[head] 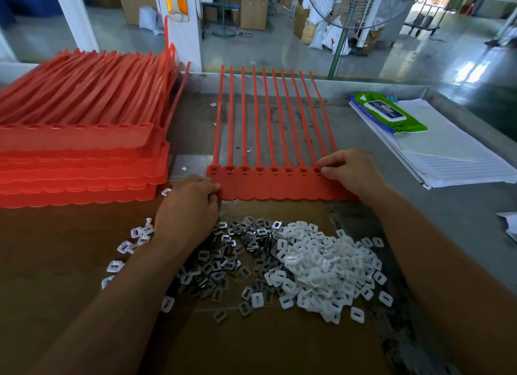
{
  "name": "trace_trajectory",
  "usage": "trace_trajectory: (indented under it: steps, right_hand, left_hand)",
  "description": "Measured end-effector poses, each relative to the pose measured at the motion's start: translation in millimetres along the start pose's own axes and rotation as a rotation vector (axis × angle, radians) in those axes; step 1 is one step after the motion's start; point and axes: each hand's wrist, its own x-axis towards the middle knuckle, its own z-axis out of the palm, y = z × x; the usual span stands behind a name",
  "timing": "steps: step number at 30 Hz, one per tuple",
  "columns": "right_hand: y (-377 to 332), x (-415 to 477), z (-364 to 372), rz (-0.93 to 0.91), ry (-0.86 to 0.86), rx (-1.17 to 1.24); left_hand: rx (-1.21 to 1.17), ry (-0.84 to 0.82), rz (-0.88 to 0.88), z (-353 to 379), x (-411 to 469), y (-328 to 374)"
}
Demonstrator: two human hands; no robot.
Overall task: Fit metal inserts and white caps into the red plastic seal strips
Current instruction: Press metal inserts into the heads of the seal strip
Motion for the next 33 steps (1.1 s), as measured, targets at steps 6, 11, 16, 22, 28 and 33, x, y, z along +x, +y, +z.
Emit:
trace_trajectory:
  steps: [6, 11, 16, 22, 28, 33]
  right_hand:
    - [-28, -25, -4, -0.162, -0.113, -0.038]
    - [-58, -48, 1, -0.282, -0.343, -0.082]
    - [-68, -60, 12, -0.343, -0.483, -0.178]
    - [-66, -62, 20, -0.282, -0.514, -0.178]
    - [-66, -61, 22, -0.305, -0.528, -0.195]
    - [-63, -64, 19, -0.332, -0.497, -0.090]
  left_hand:
    - [-0.005, -0.006, -0.009, 0, 0, 1]
    - [0.002, -0.005, -0.004, 0, 0, 2]
    - [-0.003, -0.003, -0.011, 0, 0, 2]
    - [-0.001, -0.011, -0.012, 0, 0, 1]
    - [-0.006, -0.015, -0.007, 0, 0, 1]
    - [0.000, -0.014, 0.005, 1, 1, 0]
